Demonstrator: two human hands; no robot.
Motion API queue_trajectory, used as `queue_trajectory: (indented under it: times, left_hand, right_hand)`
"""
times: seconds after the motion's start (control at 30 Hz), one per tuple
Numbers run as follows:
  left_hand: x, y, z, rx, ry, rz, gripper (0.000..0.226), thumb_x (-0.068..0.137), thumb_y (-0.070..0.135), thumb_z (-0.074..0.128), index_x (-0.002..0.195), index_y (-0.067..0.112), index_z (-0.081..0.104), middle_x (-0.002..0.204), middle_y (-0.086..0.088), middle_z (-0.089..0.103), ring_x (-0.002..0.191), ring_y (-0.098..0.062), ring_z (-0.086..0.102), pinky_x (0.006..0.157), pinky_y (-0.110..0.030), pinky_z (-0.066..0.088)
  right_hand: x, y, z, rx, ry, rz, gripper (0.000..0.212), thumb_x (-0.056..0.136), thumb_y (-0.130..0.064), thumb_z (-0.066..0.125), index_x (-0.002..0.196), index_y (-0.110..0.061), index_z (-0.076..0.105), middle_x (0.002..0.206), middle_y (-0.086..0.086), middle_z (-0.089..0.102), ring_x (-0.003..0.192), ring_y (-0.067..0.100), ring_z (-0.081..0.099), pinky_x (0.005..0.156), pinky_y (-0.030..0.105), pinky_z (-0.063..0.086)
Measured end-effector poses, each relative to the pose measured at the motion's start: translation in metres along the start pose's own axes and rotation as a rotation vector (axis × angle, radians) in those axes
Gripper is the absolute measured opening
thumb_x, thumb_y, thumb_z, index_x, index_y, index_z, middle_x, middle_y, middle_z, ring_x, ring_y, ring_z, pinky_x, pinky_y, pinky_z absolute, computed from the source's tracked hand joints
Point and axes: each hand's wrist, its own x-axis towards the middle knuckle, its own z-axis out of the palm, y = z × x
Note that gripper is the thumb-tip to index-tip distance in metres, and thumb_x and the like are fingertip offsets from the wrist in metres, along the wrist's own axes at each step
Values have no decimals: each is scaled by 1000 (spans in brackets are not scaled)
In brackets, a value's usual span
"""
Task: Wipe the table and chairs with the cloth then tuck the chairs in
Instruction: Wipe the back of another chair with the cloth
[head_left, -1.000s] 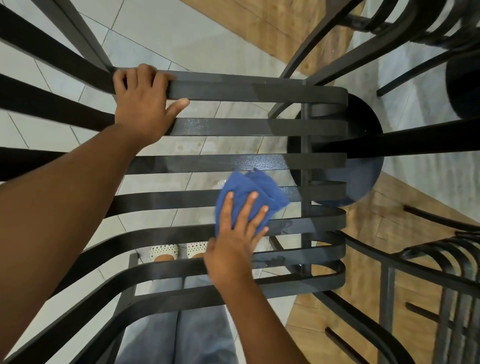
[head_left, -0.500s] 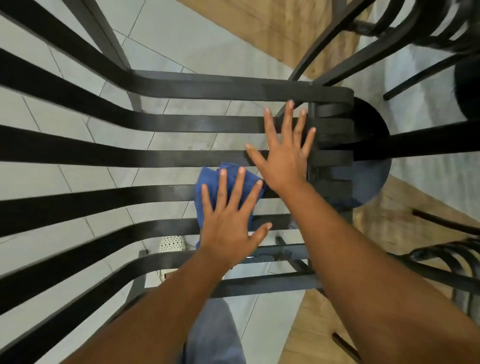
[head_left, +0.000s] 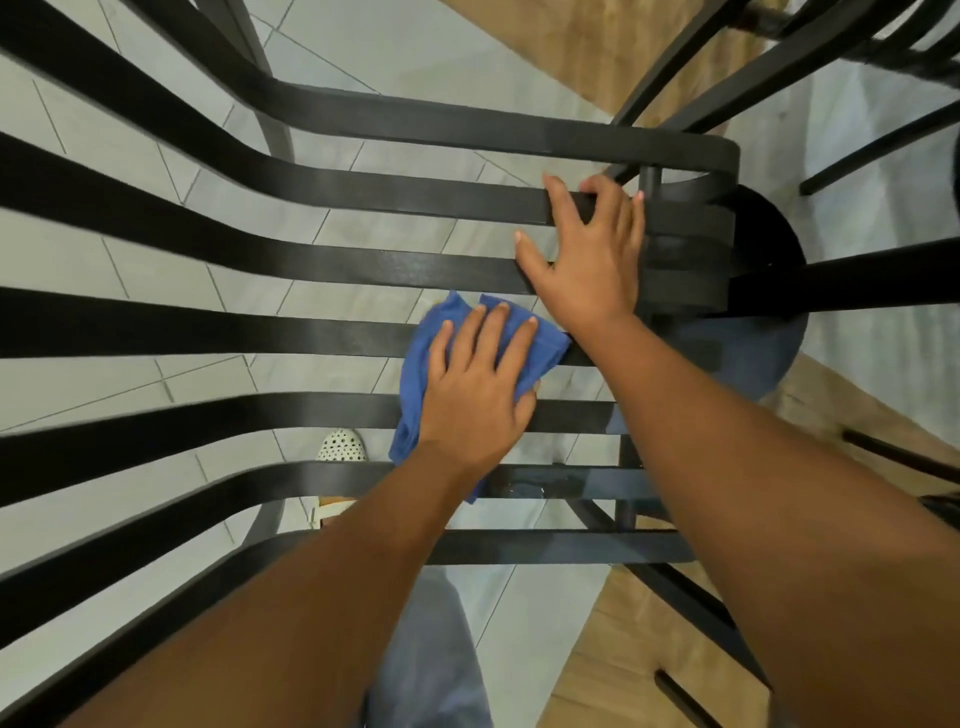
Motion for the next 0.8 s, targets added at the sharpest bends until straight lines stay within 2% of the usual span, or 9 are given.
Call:
queue_trajectory:
  times: [0.07, 0.13, 0.27, 0.37, 0.63, 0.8]
  left_hand:
    - [-3, -14, -9, 25, -53, -121, 52, 79, 42, 47, 129, 28, 51, 136, -12, 46, 125, -37, 35, 101, -51, 26]
    - [-8, -38, -19, 40, -115, -221, 51, 79, 37, 50, 130, 32, 47, 135, -12, 43, 126, -42, 33, 101, -54, 27]
    - [-20, -91, -38, 28, -125, -282, 51, 81, 21, 60, 130, 24, 46, 131, -15, 46, 125, -41, 32, 102, -55, 25]
    - [-19, -86, -35, 7, -97, -313, 50, 82, 17, 61, 130, 16, 48, 131, -17, 47, 127, -40, 33, 104, -53, 24]
    - [13, 9, -4, 114, -45, -15, 54, 69, 37, 66, 120, 22, 56, 109, -12, 58, 104, -35, 52, 92, -46, 27]
    - [11, -21, -11, 73, -6, 80, 48, 76, 33, 57, 123, 27, 55, 100, -5, 58, 93, -29, 53, 84, -39, 26]
  right_hand:
    - [1, 1, 0, -2, 20, -10, 56, 88, -51, 41, 136, -22, 46, 128, 13, 44, 126, 26, 39, 116, 44, 6]
    - [1, 2, 0, -16, 9, -17, 55, 89, -46, 40, 137, -21, 44, 129, 13, 43, 128, 26, 37, 117, 44, 6]
    - [1, 2, -2, -22, 5, -41, 52, 89, -40, 37, 135, -17, 43, 128, 13, 45, 125, 29, 38, 117, 45, 11]
    - [1, 2, -1, -12, 18, -63, 49, 88, -36, 35, 131, -14, 45, 124, 11, 49, 121, 29, 41, 117, 45, 12]
    - [1, 0, 2, -10, 47, -76, 45, 91, -33, 34, 129, -12, 48, 121, 10, 52, 120, 28, 44, 116, 44, 13]
    - [0, 1, 2, -2, 57, -68, 46, 91, -34, 34, 129, -12, 49, 120, 12, 52, 120, 29, 44, 116, 43, 12]
